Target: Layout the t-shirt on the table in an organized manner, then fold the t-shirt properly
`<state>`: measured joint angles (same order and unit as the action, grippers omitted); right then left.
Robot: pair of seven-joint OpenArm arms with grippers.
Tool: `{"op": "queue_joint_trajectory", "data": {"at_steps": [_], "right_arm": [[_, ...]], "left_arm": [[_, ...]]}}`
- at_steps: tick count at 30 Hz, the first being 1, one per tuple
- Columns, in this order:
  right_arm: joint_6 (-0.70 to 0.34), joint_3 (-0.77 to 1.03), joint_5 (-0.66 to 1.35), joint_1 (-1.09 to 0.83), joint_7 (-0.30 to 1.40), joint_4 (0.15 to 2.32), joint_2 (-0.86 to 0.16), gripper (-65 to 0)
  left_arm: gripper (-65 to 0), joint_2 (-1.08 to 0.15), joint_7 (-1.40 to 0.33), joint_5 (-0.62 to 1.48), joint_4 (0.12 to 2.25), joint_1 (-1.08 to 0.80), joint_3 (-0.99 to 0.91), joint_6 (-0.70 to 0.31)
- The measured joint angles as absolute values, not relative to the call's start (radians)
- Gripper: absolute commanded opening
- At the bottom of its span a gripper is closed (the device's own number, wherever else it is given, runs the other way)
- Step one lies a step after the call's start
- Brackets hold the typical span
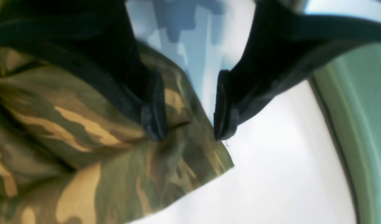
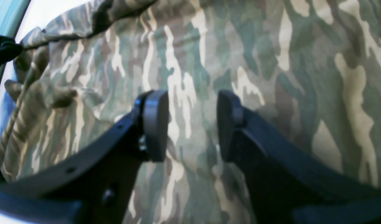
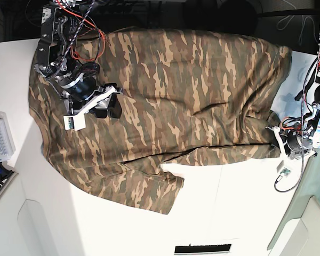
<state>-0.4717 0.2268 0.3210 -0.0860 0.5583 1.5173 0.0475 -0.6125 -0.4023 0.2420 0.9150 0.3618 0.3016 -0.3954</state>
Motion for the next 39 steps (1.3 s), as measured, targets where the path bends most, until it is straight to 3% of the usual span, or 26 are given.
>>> {"op": "queue_joint_trajectory", "data": {"at_steps": [8, 9, 14, 15, 20, 24, 25, 27, 29, 34, 39], "right_arm": [[-0.472, 0.227, 0.321, -0.086, 0.558, 1.517, 0.047, -39.3], [-0.472, 0.227, 0.321, -0.086, 0.558, 1.517, 0.047, -39.3], [-0.472, 0.227, 0.321, -0.086, 0.566, 1.517, 0.047, -39.3], [-0.472, 0.227, 0.321, -0.086, 0.566, 1.517, 0.047, -39.3], [-0.472, 0.227, 0.317, -0.088, 0.566, 1.517, 0.047, -39.3], [-0.472, 0.227, 0.316, -0.091, 0.570, 1.517, 0.047, -39.3], [-0.472, 0.227, 0.316, -0.091, 0.570, 1.517, 0.047, -39.3], [-0.472, 0.227, 0.316, -0.091, 0.569, 1.517, 0.047, -39.3], [-0.472, 0.227, 0.316, -0.091, 0.569, 1.517, 0.047, -39.3], [-0.472, 0.227, 0.316, -0.091, 0.569, 1.517, 0.047, -39.3], [-0.471, 0.227, 0.302, -0.091, 0.561, 1.517, 0.044, -39.3]], "left_arm": [[-36.6, -0.591, -0.354, 0.226, 0.915, 0.324, 0.302, -0.393], [-38.6, -0.585, -0.337, 0.224, 0.915, 0.324, 0.302, -0.393], [-63.3, -0.570, -0.286, 0.219, 0.915, 0.324, 0.302, -0.307], [-65.0, -0.572, -0.279, 0.219, 0.915, 0.324, 0.302, -0.302], [-65.0, -0.574, -0.275, 0.216, 0.915, 0.356, 0.302, -0.284], [-65.0, -0.590, -0.298, 0.231, 0.915, 0.411, 0.302, -0.086], [-64.2, -0.601, -0.307, 0.239, 0.915, 0.419, 0.302, -0.084], [-52.1, -0.616, -0.329, 0.249, 0.915, 0.425, 0.302, -0.082], [-44.5, -0.618, -0.347, 0.252, 0.915, 0.421, 0.301, -0.095], [-43.6, -0.607, -0.386, 0.264, 0.915, 0.416, 0.302, -0.116], [-43.7, -0.614, -0.429, 0.276, 0.915, 0.416, 0.302, -0.075]]}}
